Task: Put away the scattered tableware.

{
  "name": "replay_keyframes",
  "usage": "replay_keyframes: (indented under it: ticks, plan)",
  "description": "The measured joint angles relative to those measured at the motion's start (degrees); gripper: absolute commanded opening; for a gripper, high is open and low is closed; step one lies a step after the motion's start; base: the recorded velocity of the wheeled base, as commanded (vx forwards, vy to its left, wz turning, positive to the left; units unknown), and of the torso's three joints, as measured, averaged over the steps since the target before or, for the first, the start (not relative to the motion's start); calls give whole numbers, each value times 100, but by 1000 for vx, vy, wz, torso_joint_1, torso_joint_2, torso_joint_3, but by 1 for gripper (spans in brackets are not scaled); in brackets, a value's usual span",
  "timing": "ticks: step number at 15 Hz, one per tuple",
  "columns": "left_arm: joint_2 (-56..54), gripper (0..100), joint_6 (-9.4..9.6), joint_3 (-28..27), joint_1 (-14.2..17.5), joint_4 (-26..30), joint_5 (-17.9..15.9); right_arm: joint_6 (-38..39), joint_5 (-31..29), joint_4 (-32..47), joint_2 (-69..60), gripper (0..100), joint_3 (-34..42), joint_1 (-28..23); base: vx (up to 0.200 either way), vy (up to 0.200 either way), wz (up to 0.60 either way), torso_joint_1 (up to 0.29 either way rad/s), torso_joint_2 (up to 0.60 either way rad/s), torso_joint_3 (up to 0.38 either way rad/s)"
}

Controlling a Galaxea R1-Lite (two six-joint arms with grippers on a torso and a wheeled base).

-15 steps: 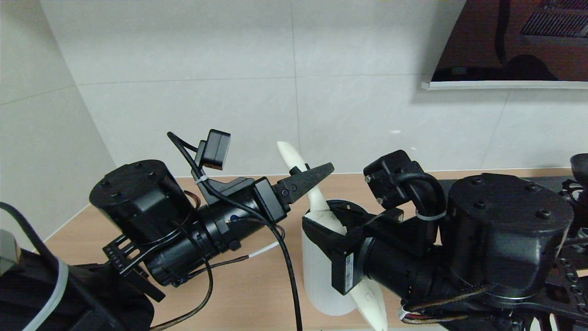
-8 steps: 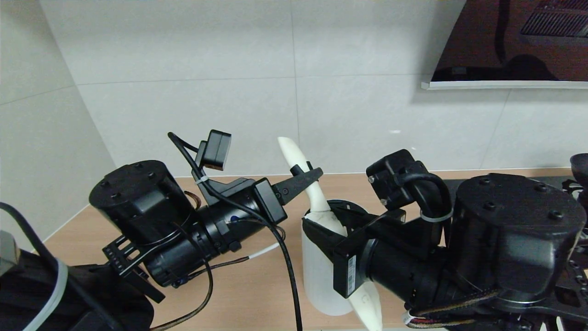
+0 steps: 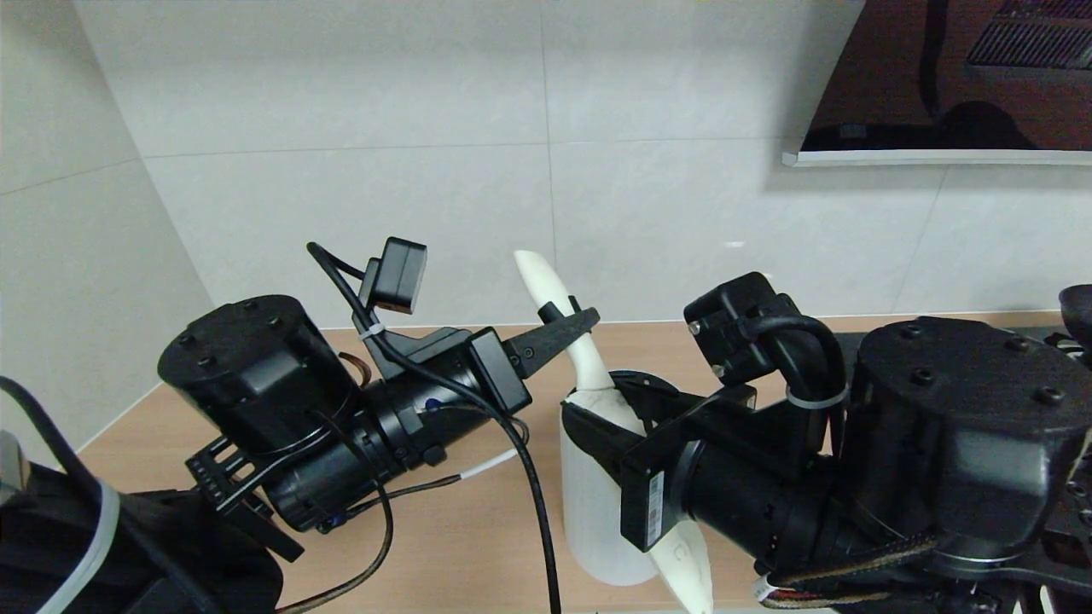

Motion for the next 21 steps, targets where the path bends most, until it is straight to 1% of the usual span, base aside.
replay_keyframes:
  ticks: [4,5,12,14,15,16,17,18,20,21]
  plan:
    - [-20,0,0,-33,0,13,18,-2,0,-11,-2,0,0,-4,0,0,0,0,0,0]
    - [-22,0,0,-41,-2,24,24,0,-2,-12,-2,100,7,-4,0,0,0,0,0,0]
    - [-57,0,11,-76,0,52,33,-2,-5,-9,-39,100,10,-32,0,0,0,0,0,0]
    - [-94,0,28,-105,0,145,35,-7,6,-4,-98,100,10,-172,0,0,0,0,0,0]
    - [-123,0,74,-135,11,227,40,-7,27,0,-155,100,5,-338,0,0,0,0,0,0]
    - [-171,0,202,-185,22,474,65,-11,52,21,-223,100,-9,-528,0,0,0,0,0,0]
    - [-234,0,375,-286,35,775,180,-13,72,126,-301,100,-30,-767,0,0,0,0,0,0]
    - [-300,0,490,-425,49,1022,352,-13,99,300,-386,100,-67,-981,0,0,0,0,0,0]
    - [-485,0,750,-941,49,1949,914,-13,279,568,-599,100,-155,-1436,0,0,0,0,0,0]
    - [-578,0,887,-1206,41,2310,1179,-13,347,613,-690,100,-177,-1608,0,0,0,0,0,0]
